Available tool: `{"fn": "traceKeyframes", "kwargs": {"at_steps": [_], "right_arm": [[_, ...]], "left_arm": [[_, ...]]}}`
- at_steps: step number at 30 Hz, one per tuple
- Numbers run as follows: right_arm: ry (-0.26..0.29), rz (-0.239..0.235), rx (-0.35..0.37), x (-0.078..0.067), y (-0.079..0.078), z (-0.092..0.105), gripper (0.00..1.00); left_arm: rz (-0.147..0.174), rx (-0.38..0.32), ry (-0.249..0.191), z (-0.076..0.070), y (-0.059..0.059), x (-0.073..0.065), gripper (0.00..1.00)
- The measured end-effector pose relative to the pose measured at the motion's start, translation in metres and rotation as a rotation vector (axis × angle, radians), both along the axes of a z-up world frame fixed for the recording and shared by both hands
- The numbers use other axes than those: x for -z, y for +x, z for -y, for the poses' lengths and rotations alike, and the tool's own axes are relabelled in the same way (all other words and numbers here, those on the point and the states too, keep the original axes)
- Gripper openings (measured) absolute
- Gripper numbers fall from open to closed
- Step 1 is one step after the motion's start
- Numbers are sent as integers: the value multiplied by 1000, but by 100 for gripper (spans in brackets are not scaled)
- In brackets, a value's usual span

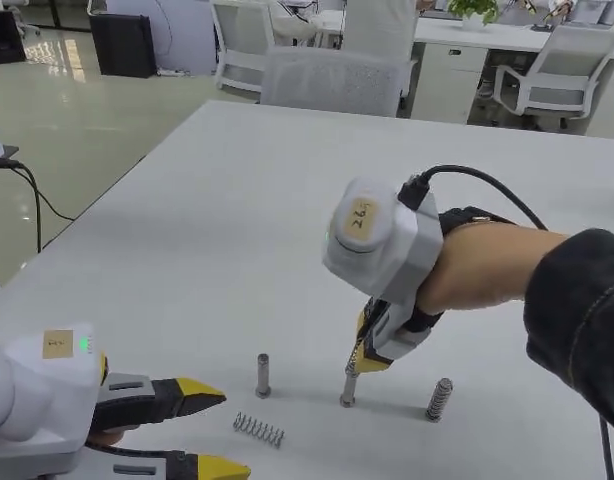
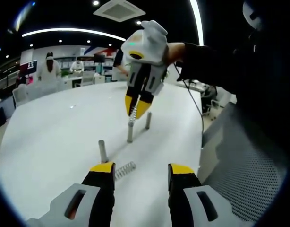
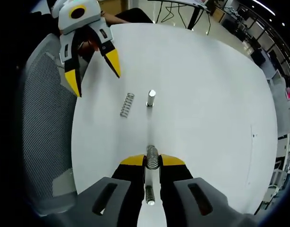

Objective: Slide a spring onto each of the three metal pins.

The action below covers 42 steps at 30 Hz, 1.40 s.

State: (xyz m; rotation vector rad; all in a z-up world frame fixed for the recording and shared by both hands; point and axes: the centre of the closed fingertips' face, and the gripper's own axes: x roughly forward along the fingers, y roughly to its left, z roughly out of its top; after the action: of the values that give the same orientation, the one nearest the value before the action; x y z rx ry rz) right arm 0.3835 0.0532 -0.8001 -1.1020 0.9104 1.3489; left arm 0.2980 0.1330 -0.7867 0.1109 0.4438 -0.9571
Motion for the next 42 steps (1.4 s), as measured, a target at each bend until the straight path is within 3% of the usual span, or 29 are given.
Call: {"fn": "traceKeyframes", "kwargs": {"at_steps": [15, 30, 42], "right_arm": [[-50, 2, -8, 28, -1, -1, 8], [-50, -11, 6, 46, -5, 0, 8], [-19, -7, 20, 42, -4, -1, 12]], "left_arm": [[-3, -2, 3, -1, 0, 2, 38], [-4, -4, 5, -1, -1, 2, 38], [-3, -7, 3, -2, -1, 1, 38]]}}
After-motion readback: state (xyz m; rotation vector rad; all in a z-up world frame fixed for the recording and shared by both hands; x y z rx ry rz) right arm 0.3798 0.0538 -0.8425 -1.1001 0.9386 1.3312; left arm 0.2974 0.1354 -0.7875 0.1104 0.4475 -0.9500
